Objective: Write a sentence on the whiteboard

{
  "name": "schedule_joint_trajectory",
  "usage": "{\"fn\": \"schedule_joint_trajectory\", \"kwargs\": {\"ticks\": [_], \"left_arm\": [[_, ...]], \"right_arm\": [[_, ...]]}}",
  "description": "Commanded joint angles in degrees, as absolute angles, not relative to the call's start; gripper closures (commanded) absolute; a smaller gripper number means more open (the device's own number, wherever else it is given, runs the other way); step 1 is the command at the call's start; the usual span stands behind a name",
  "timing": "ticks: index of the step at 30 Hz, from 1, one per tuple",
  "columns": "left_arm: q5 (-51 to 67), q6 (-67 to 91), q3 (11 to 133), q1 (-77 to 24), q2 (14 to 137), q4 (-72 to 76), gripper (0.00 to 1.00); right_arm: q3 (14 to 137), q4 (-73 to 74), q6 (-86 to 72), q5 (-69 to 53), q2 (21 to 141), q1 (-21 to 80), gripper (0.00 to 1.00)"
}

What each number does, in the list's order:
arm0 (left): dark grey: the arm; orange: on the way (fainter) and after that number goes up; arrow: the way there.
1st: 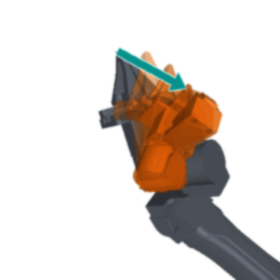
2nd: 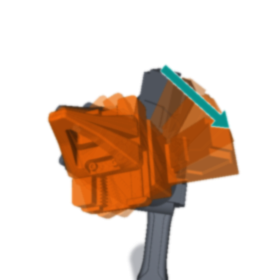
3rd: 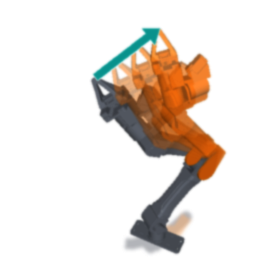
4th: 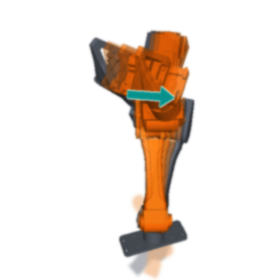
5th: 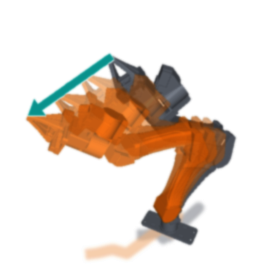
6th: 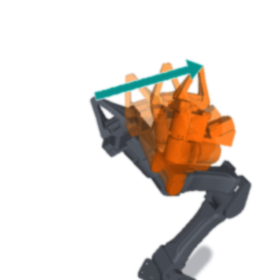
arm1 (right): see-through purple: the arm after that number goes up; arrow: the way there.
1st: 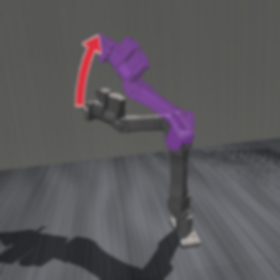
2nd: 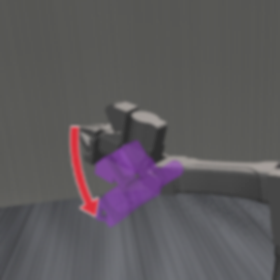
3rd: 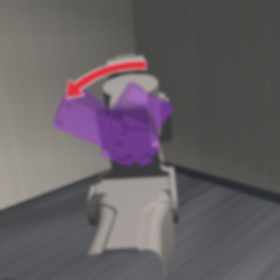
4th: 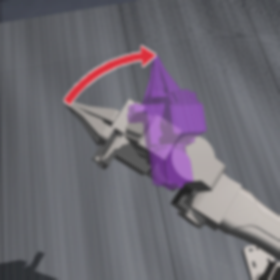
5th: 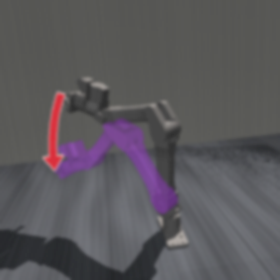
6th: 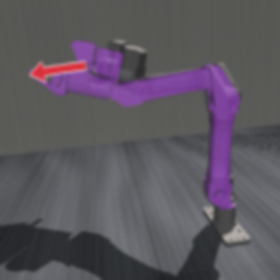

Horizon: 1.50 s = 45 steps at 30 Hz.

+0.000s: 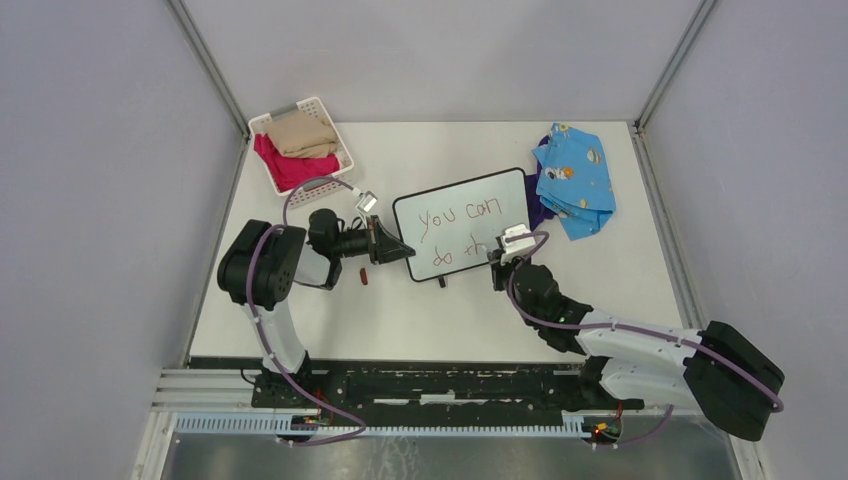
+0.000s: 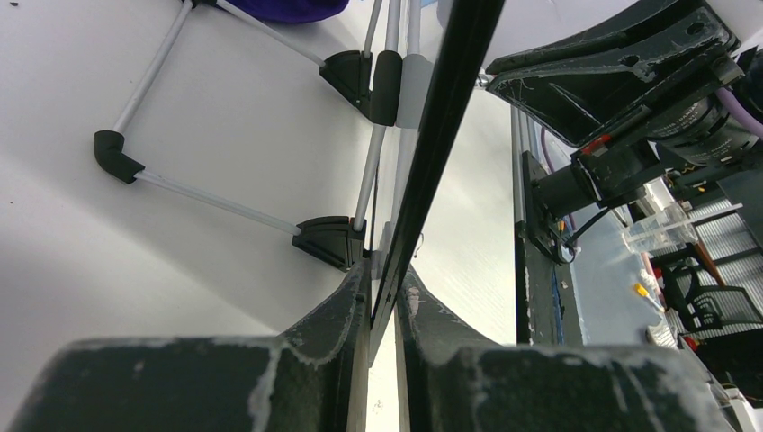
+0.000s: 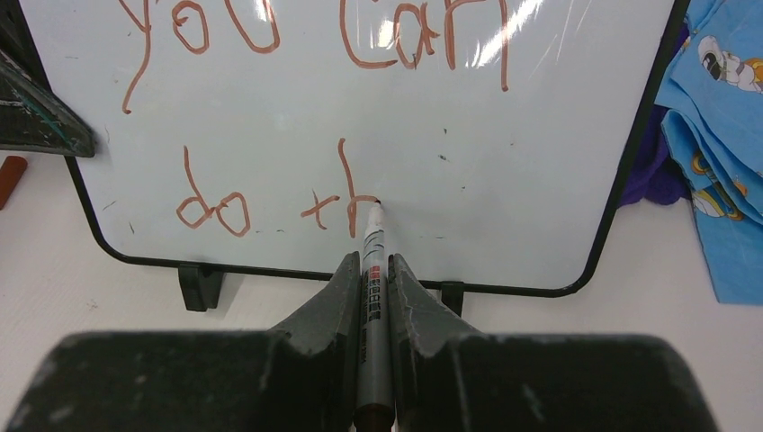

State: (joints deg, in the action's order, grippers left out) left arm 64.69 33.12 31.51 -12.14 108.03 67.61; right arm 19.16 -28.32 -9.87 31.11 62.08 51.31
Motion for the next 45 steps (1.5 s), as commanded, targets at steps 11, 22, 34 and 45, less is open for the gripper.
{"fn": "schedule_joint_trajectory", "kwargs": {"ticks": [11,22,34,45], "left_arm": [[63.0,27.6,32.3,-13.5,107.9,55.6,0.98],[62.6,24.7,33.2,-13.8,107.0,50.8,0.98],[62.7,24.7,33.4,-13.8,106.9,50.4,0.98],[62.7,24.7,33.7,-13.8,106.9,49.9,0.98]], "right_arm": [[15.6,-28.5,-12.1,30.8,60.3,50.9,1.00],[16.4,-27.8,-11.8,31.1,55.5,50.8,1.00],[20.5,-28.3,-9.7,32.4,57.2,50.3,1.00],[20.1,-28.8,-10.0,32.2,58.5,49.4,1.00]]}}
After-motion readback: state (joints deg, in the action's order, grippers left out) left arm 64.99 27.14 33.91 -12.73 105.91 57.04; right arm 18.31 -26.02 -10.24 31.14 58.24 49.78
